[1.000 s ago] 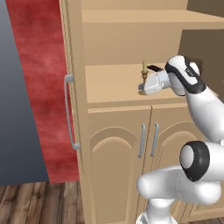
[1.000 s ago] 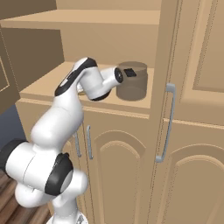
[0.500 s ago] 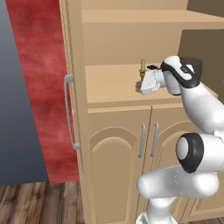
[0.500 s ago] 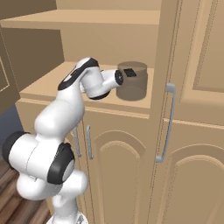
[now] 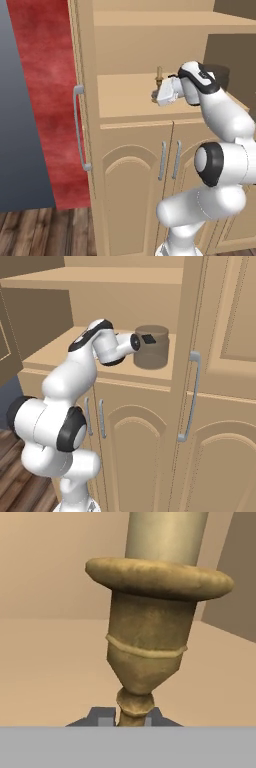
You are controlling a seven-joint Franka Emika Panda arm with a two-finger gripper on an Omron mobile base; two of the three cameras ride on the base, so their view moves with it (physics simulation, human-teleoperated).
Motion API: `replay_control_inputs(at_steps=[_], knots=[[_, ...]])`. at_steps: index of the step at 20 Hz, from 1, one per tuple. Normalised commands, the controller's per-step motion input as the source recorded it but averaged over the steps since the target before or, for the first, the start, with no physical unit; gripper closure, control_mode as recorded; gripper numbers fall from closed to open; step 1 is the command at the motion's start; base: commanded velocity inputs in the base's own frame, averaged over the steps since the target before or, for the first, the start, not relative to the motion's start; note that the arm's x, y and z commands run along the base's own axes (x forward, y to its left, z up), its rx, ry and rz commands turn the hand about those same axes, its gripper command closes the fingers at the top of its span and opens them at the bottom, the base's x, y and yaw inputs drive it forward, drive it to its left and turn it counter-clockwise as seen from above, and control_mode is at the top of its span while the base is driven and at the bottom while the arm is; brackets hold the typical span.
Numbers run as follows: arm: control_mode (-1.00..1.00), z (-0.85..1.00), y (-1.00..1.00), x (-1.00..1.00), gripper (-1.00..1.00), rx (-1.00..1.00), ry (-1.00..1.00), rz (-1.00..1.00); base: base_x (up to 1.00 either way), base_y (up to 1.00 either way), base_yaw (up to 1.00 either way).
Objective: Pick the jar and candle from the dining table and place them in the open cabinet. Close the cabinet after placing the objects.
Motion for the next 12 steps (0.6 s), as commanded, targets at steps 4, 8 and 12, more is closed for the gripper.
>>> replay_control_inputs(at_steps=[4, 8, 12], knots=[[-1.0, -0.14, 0.0, 0.21, 1.0, 0.0, 0.0, 0.0, 0.0, 0.0, 0.0], [-1.0, -0.16, 0.0, 0.12, -1.0, 0.0, -0.02, 0.01, 0.0, 0.0, 0.0], [-1.0, -0.07, 0.0, 0.0, -1.0, 0.0, -0.08, 0.01, 0.0, 0.0, 0.0]])
